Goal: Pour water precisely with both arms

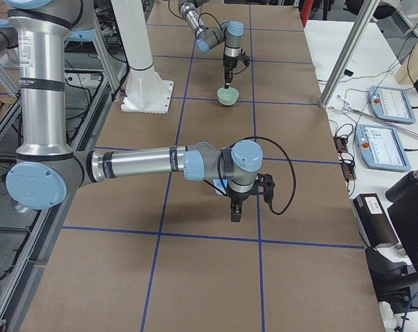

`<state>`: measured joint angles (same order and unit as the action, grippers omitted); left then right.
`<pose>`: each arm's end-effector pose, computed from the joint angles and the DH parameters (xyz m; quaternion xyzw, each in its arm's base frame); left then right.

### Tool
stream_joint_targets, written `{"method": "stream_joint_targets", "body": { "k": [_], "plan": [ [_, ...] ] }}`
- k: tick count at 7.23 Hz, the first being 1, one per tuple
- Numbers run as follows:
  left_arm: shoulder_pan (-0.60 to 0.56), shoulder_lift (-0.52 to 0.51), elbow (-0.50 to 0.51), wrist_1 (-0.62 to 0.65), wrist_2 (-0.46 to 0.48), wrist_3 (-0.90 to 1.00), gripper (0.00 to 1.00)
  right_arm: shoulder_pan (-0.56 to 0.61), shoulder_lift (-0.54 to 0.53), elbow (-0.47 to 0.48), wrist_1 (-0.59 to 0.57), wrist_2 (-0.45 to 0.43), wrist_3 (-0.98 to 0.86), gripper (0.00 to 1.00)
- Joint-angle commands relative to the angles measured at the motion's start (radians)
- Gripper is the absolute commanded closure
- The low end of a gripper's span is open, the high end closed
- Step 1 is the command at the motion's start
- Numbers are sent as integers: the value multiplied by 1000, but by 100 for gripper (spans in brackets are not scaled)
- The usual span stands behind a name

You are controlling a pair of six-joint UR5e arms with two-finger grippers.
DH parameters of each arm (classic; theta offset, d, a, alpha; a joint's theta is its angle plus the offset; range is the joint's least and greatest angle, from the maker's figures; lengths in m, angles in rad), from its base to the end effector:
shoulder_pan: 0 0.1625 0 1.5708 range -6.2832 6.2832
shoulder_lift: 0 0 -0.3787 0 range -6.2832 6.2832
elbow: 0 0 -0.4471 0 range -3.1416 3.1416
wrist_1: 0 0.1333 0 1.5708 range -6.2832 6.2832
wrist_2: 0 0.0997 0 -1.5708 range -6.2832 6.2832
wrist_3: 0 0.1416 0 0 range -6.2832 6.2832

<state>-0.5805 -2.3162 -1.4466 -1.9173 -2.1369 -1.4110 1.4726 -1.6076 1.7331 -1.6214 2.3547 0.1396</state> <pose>0.6169 -0.4732 0.1662 -0.0689 0.5059 -0.0504 0.8584 -0.0194 -0.5373 0.5775 -0.0109 -0.3831 0.0048 0.9236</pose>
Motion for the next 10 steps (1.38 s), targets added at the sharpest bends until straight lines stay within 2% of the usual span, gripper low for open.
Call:
{"method": "stream_joint_targets", "body": {
  "k": [1, 7, 8, 9, 10],
  "plan": [
    [-5, 3, -4, 1, -1, 1, 89, 0, 0, 2, 0, 0, 0, 1],
    [-19, 5, 2, 4, 0, -2, 89, 0, 0, 2, 0, 0, 0, 1],
    [-19, 5, 14, 3, 2, -2, 84, 0, 0, 2, 0, 0, 0, 1],
    [-19, 5, 15, 3, 2, -2, 70, 0, 0, 2, 0, 0, 0, 1],
    [-19, 5, 15, 3, 2, -2, 62, 0, 0, 2, 0, 0, 0, 1]
  ]
}}
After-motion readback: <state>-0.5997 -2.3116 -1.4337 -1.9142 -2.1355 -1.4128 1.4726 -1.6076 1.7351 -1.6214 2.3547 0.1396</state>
